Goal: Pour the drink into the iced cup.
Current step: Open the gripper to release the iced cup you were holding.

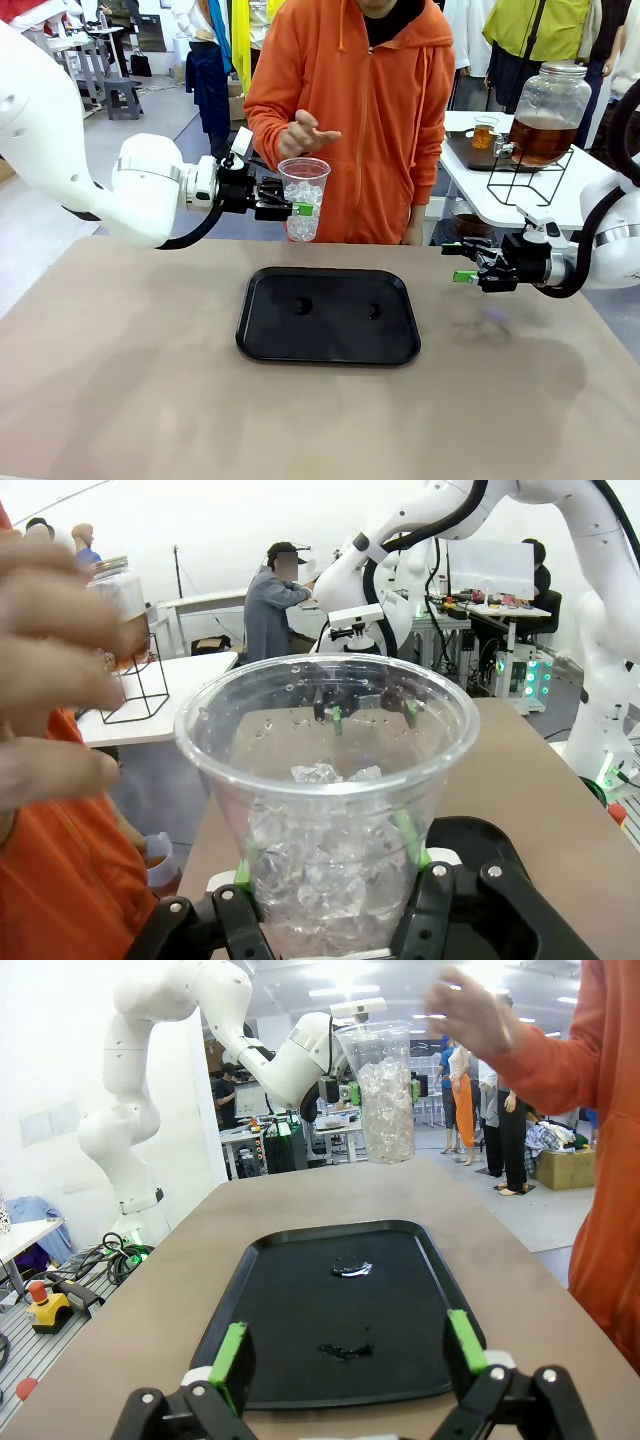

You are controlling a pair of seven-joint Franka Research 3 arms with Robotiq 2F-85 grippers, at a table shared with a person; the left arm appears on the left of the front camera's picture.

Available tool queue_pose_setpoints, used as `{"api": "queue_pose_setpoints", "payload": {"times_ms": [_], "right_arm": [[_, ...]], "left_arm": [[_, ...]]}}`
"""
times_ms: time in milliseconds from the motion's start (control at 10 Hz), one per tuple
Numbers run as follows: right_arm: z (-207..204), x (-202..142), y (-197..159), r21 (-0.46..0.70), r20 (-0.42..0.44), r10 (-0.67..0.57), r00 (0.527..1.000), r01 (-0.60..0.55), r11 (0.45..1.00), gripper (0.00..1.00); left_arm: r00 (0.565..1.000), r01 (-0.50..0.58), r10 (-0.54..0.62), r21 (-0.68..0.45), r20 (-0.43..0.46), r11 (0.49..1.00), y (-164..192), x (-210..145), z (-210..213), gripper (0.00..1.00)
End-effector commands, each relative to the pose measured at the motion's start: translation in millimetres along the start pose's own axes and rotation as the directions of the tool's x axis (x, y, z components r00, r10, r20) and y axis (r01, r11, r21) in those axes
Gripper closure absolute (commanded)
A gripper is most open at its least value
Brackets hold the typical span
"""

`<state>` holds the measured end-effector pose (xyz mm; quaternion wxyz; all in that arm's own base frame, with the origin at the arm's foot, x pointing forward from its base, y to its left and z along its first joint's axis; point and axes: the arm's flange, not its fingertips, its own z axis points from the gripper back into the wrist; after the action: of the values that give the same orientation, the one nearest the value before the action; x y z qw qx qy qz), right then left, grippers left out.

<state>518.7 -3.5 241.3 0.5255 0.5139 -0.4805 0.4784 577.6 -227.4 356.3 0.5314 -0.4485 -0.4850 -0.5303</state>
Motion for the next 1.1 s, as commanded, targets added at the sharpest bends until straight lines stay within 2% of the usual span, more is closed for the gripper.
{"api": "queue_pose_setpoints", "payload": {"times_ms": [0,1000], "right_arm": [[-0.6,2.7,-0.6,-0.002,0.005,0.006,1.0,-0.006,1.0,0.0],[-0.6,2.7,-0.6,-0.002,0.005,0.006,1.0,-0.006,1.0,0.0]], "left_arm": [[1.0,0.005,-0.005,-0.002,0.003,1.0,-1.0,3.8,0.2,0.39],[1.0,0.005,-0.005,-0.002,0.003,1.0,-1.0,3.8,0.2,0.39]]}}
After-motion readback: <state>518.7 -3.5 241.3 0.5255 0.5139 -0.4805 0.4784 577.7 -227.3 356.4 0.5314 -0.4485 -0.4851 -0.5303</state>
